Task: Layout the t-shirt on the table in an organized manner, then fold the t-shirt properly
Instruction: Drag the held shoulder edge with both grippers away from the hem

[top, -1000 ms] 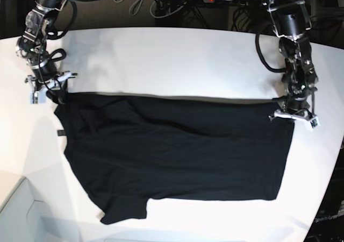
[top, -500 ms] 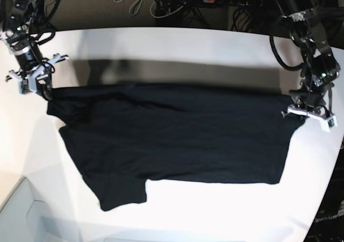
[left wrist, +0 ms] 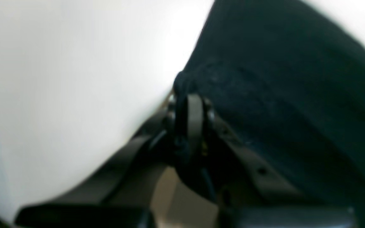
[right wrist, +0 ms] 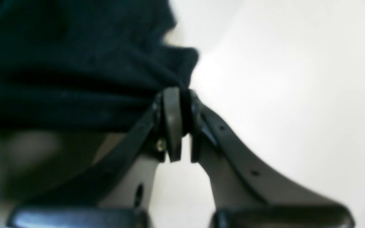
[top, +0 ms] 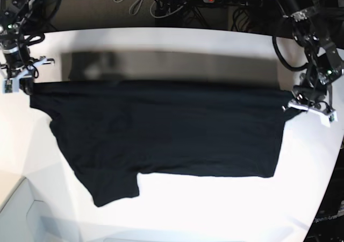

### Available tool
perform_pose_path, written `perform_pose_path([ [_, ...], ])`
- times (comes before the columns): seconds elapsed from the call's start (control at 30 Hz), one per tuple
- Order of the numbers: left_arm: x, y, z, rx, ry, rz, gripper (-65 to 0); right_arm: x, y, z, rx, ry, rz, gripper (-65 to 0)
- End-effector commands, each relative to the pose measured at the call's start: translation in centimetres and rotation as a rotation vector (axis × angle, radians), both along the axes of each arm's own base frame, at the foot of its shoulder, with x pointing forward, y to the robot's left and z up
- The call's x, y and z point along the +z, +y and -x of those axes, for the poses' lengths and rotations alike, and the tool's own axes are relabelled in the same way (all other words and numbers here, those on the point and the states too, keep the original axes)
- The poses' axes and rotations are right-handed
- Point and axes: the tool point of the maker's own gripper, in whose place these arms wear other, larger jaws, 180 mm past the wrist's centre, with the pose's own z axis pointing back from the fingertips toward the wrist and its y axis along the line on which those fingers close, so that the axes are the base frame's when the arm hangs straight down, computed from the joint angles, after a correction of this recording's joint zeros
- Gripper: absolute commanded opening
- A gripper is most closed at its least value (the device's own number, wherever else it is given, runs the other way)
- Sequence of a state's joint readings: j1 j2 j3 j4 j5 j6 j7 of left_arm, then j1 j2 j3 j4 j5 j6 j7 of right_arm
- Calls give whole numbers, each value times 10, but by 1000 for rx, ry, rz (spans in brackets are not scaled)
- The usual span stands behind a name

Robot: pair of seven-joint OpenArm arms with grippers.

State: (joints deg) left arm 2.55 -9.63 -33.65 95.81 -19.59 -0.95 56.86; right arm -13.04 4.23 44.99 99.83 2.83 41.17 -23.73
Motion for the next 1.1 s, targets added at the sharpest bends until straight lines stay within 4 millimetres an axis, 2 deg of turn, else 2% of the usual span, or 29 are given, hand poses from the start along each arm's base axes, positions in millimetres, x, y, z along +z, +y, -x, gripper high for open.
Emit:
perform_pose_path([
  [0.0,17,16,-5,27,-50,-65,-650,10,-12,4,-33,-24,33,-650],
  [0.1,1,16,13,25,4,-64,-650,-9,-10,23,-54,26,-1,-650],
  [0.27,-18,15,41,21,75,-67,-650,-40,8,53,-75,102,-73,-650],
  [0.37,-28,12,55,23,111,-56,-650,-47,10,62,-80,126,-83,-650],
  [0.47,-36,22,75,65,145,-53,-650,-49,10,68,-81,140,-82,-650],
  [0.63,-43,20,82,75,166,-40,-650,-53,10,74,-82,161,-80,-650],
  [0.97,-43,18,81,71,163,-36,-649,-62,16,82,-87,205,-66,-647],
  [1.07,-43,19,84,74,164,-39,-620,-63,16,82,-89,208,-67,-552],
])
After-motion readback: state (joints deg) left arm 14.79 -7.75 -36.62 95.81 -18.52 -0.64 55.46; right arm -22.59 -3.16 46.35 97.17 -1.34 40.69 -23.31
